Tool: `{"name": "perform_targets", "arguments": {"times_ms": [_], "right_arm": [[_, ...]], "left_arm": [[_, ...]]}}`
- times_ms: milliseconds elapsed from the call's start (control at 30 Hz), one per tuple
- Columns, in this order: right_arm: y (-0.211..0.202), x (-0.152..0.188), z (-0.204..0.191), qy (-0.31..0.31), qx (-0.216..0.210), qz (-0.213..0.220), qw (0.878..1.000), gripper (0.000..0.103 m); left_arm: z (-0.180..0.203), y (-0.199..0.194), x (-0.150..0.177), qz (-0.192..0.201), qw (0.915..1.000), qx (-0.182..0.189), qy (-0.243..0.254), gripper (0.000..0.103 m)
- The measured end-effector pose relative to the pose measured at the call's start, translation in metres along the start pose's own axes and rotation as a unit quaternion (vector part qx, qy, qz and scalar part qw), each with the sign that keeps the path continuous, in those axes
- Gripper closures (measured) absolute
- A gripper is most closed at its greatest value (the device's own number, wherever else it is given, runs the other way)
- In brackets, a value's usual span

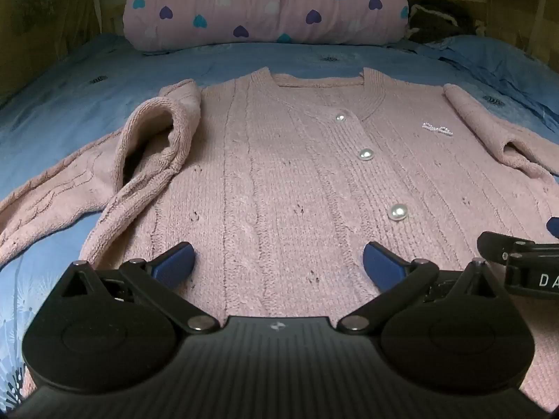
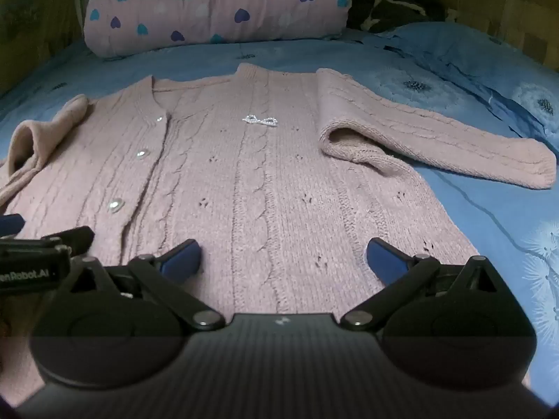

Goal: Fold small clothes

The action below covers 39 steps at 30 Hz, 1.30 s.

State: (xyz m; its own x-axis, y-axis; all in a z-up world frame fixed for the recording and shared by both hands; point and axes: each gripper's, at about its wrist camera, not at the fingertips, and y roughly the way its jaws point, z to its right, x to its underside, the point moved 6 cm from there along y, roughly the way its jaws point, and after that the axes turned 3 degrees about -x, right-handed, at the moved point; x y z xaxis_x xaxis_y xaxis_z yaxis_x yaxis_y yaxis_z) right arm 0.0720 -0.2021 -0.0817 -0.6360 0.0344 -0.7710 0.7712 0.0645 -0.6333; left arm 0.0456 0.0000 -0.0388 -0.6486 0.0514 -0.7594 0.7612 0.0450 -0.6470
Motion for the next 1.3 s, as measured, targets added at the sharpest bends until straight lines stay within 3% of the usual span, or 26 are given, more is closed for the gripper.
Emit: {"name": "perform_targets", "arguments": {"times_ms": [1300], "right_arm": [[0.002,0.0022,-0.0003,0.004,-0.003,-0.001,1.0,0.0]], "left_arm": [[0.0007,-0.0007,0.001,0.0,1.0,-0.004,-0.001,0.0]]}}
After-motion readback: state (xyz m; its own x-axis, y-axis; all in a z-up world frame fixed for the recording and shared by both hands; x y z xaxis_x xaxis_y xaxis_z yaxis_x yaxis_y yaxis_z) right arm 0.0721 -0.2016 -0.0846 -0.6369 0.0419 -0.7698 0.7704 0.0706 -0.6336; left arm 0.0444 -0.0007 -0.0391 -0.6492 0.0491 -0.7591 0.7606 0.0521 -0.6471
